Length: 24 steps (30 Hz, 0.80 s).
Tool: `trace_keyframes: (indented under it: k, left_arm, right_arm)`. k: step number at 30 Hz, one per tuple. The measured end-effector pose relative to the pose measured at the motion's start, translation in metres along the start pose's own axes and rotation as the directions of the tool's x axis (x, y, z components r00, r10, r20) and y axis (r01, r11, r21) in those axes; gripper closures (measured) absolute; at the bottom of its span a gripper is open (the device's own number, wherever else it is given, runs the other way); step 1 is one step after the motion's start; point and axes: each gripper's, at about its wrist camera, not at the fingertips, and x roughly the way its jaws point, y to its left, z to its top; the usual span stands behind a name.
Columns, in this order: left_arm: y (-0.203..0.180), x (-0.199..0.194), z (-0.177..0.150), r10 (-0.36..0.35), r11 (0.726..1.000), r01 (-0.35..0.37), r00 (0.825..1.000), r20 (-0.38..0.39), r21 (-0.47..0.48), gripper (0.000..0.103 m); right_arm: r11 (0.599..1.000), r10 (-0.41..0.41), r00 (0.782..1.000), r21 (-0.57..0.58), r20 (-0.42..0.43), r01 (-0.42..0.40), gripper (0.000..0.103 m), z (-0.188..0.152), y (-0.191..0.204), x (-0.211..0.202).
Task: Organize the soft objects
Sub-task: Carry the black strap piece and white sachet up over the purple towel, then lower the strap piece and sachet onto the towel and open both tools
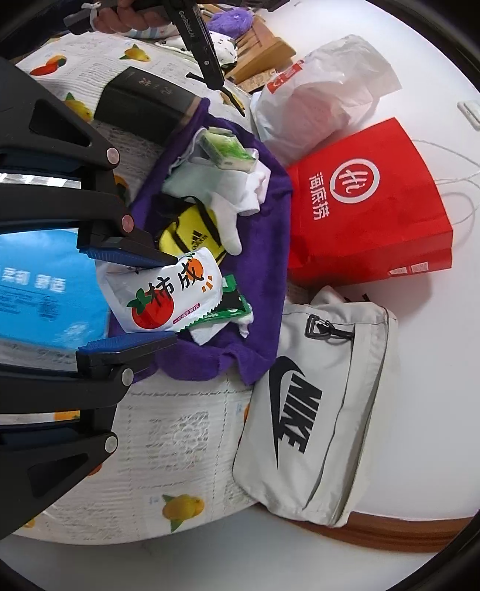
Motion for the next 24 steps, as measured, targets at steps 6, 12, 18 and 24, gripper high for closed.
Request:
trace_keyframes:
  k: [6,12,18,24]
  left_arm:
    - [-0.002,0.017,0.013,-0.006,1.0,0.006,1.0,-0.009,0.003,0.083]
    - [-0.003,0.028,0.021,-0.009,1.0,0.009,1.0,-0.014,0.003,0.083]
    - [-0.008,0.04,0.03,-0.02,1.0,0.02,1.0,-0.022,0.006,0.083]
    - [-0.022,0.054,0.038,-0.04,0.998,0.041,0.999,-0.037,0.039,0.083]
  right_arm:
    - [1.0,0.0,0.999,0.011,-0.045,0.001,0.069,0.016,-0.007,0.033]
    - [1.0,-0.004,0.996,0.016,-0.094,0.006,0.069,0.026,-0.01,0.064]
    - [1.0,0.001,0.992,0.023,-0.127,0.002,0.064,0.03,-0.01,0.081]
    - [0.998,0.024,0.993,0.059,-0.118,-0.017,0.047,0.03,-0.014,0.08]
